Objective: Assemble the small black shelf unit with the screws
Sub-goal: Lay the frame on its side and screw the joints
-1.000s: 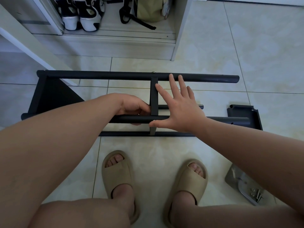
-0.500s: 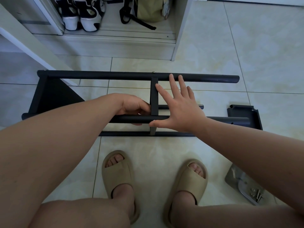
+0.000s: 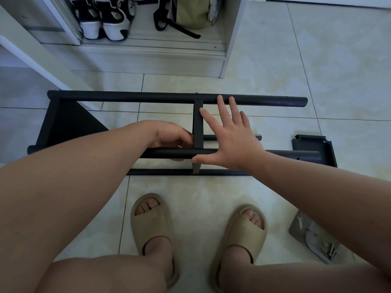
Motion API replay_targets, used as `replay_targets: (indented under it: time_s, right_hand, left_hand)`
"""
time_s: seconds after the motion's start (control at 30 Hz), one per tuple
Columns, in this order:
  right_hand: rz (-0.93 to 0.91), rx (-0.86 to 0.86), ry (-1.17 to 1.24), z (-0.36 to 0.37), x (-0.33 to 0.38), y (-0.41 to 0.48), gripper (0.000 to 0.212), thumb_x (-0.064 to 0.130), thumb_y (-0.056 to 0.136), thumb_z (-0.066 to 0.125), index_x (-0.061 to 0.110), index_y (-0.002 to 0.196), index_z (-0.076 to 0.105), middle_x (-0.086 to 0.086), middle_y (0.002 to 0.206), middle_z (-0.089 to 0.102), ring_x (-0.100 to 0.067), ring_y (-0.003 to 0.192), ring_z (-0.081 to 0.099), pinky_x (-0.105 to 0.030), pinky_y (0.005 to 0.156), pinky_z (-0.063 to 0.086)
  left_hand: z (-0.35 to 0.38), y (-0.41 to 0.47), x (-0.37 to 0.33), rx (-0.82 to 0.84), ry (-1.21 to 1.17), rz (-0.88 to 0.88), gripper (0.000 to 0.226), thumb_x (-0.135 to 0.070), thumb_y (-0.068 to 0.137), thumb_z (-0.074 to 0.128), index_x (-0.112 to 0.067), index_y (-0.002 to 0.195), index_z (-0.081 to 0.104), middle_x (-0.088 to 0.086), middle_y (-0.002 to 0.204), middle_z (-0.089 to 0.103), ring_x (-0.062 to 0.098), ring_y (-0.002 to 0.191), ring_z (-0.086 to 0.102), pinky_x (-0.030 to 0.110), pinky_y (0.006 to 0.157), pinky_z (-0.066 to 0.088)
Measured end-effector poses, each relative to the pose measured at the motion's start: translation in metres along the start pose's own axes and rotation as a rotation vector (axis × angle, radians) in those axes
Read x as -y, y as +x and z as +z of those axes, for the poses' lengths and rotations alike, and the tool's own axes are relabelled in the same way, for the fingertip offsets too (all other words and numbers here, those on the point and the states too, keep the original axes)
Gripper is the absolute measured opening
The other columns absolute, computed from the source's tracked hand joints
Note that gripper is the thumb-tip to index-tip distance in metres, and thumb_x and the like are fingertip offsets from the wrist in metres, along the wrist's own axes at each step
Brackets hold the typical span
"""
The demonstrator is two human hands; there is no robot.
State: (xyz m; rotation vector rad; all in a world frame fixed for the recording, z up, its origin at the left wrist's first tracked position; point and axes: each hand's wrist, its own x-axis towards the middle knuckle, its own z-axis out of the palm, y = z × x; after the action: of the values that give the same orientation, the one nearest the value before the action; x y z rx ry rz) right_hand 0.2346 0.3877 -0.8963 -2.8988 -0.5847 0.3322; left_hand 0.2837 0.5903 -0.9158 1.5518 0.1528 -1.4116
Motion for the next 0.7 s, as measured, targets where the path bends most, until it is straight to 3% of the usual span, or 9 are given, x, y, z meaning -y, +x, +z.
replay_targets:
  time_s: [0.1, 0.23, 0.37, 0.57, 0.7]
  right_hand:
    - [0.000, -0.007, -0.001, 0.0006, -0.0001, 0.0001, 0.125, 0.101, 0.059, 0.028, 0.036, 0.161, 0.000, -0.011, 0.168, -0.017, -0.038, 0.153, -0.019, -0.061, 0.123, 0.006]
    - [-0.002, -0.013, 0.001, 0.0011, -0.0003, -0.0001, 0.124, 0.101, 0.060, 0.029, 0.036, 0.162, 0.001, -0.012, 0.169, -0.016, -0.038, 0.153, -0.018, -0.061, 0.123, 0.007]
    - [-0.001, -0.008, -0.004, 0.0005, 0.0001, -0.0001, 0.125, 0.101, 0.059, 0.028, 0.036, 0.162, 0.000, -0.012, 0.168, -0.016, -0.038, 0.153, -0.018, -0.061, 0.123, 0.007]
    - [-0.002, -0.004, -0.005, 0.0001, 0.0001, -0.0002, 0.125, 0.101, 0.059, 0.028, 0.036, 0.162, -0.001, -0.012, 0.168, -0.017, -0.038, 0.153, -0.019, -0.061, 0.123, 0.007]
    - [-0.001, -0.002, 0.000, 0.0007, -0.0001, 0.0003, 0.124, 0.101, 0.060, 0.029, 0.036, 0.162, 0.000, -0.011, 0.168, -0.017, -0.038, 0.153, -0.020, -0.061, 0.123, 0.006]
  left_hand:
    - [0.0021, 0.0013, -0.0001, -0.070, 0.084, -0.045, 0.013, -0.021, 0.096, 0.058, -0.015, 0.098, 0.069, -0.002, 0.077, 0.065, 0.013, 0.081, 0.061, 0.029, 0.080, 0.054]
    - [0.0017, 0.0015, 0.0006, -0.055, 0.074, -0.033, 0.008, -0.017, 0.094, 0.060, -0.012, 0.096, 0.065, 0.002, 0.075, 0.061, 0.015, 0.074, 0.057, 0.027, 0.074, 0.051]
    - [-0.0004, -0.0004, 0.0006, 0.021, 0.032, -0.006, 0.009, -0.009, 0.095, 0.053, -0.010, 0.099, 0.061, 0.009, 0.083, 0.057, 0.018, 0.073, 0.050, 0.028, 0.073, 0.044]
    - [-0.0035, 0.0004, 0.0014, 0.035, -0.026, 0.018, 0.023, -0.002, 0.095, 0.048, -0.011, 0.111, 0.061, 0.006, 0.094, 0.066, 0.017, 0.084, 0.061, 0.031, 0.083, 0.049]
    - [0.0000, 0.0029, 0.0009, -0.048, 0.048, -0.035, 0.014, -0.018, 0.096, 0.055, -0.015, 0.101, 0.068, -0.001, 0.086, 0.067, 0.014, 0.084, 0.061, 0.030, 0.080, 0.052]
